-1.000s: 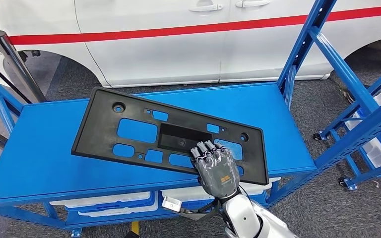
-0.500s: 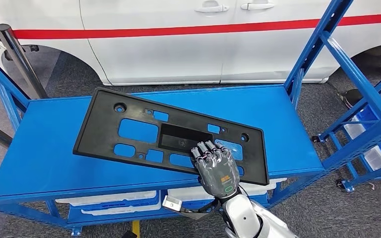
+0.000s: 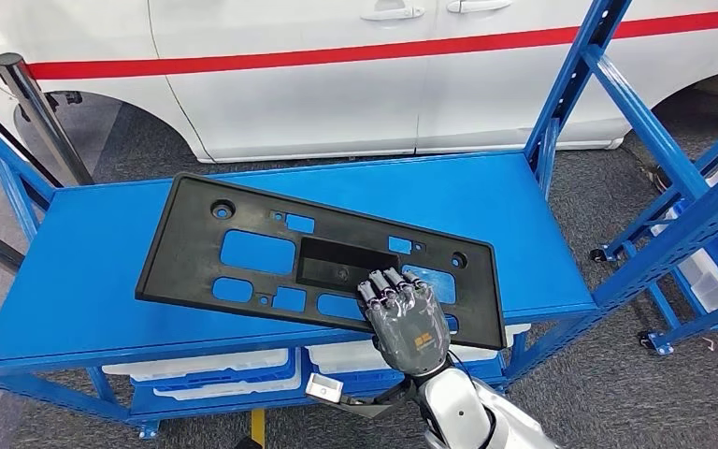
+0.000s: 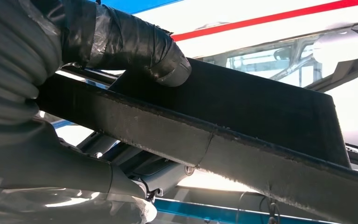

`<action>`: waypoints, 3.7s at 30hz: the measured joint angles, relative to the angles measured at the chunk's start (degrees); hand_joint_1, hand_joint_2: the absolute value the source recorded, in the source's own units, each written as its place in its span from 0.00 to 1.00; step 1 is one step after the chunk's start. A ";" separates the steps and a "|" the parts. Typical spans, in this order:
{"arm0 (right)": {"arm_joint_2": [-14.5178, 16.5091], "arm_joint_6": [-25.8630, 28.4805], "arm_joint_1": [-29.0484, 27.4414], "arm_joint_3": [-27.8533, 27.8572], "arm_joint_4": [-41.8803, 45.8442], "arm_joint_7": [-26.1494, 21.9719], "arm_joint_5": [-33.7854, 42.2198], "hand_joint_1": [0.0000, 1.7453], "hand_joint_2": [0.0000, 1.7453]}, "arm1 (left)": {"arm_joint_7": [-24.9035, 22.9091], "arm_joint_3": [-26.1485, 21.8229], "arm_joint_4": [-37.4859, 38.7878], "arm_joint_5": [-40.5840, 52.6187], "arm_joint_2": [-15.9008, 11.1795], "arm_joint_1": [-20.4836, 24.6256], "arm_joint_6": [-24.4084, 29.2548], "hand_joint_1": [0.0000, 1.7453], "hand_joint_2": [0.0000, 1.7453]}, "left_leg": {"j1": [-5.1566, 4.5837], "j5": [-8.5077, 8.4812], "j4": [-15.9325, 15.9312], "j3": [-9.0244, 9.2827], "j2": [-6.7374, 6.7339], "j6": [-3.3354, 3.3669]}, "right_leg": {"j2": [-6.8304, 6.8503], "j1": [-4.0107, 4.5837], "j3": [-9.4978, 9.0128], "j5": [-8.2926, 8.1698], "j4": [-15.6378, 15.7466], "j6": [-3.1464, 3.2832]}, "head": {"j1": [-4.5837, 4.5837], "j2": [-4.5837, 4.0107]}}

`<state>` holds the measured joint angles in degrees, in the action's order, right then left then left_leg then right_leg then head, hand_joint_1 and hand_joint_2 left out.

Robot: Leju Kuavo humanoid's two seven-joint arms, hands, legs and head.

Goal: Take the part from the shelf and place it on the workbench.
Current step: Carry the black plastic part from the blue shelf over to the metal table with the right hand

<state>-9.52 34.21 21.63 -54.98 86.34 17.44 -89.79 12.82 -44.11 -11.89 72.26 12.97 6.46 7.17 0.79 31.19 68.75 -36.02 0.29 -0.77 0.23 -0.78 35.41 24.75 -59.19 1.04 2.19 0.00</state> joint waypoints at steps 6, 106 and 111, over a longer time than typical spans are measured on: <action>0.18 0.11 0.00 0.56 -0.02 -0.70 0.00 1.00 1.00 | -0.15 0.05 0.00 0.19 0.01 0.14 0.17 0.00 1.00 | -0.35 -3.36 -9.87 4.66 0.08 1.81 | -0.12 0.29 0.94 -1.05 -0.32 -1.84 | 0.05 0.00; 8.41 4.04 -7.81 8.44 -1.86 -11.86 1.65 1.00 1.00 | -0.51 0.07 0.02 0.19 0.34 0.73 0.87 0.00 1.00 | -0.36 -6.27 -10.60 1.84 -0.79 3.00 | -0.20 0.09 4.05 7.70 -14.39 -2.60 | 0.03 0.00; 8.34 4.03 -7.74 9.11 -1.51 -11.95 1.46 1.00 1.00 | -0.49 0.07 0.02 0.19 0.35 0.76 0.86 0.00 1.00 | -0.46 -7.86 -10.10 0.19 -0.75 1.73 | -0.26 0.65 -5.68 5.06 0.27 -1.36 | 0.00 0.00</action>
<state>-1.19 38.23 13.89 -45.86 84.83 5.49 -88.33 12.33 -44.04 -11.87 72.46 13.32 7.23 8.03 0.33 23.33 58.65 -35.83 -0.45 0.96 -0.02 -0.14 29.73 29.81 -58.93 -0.33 2.18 0.00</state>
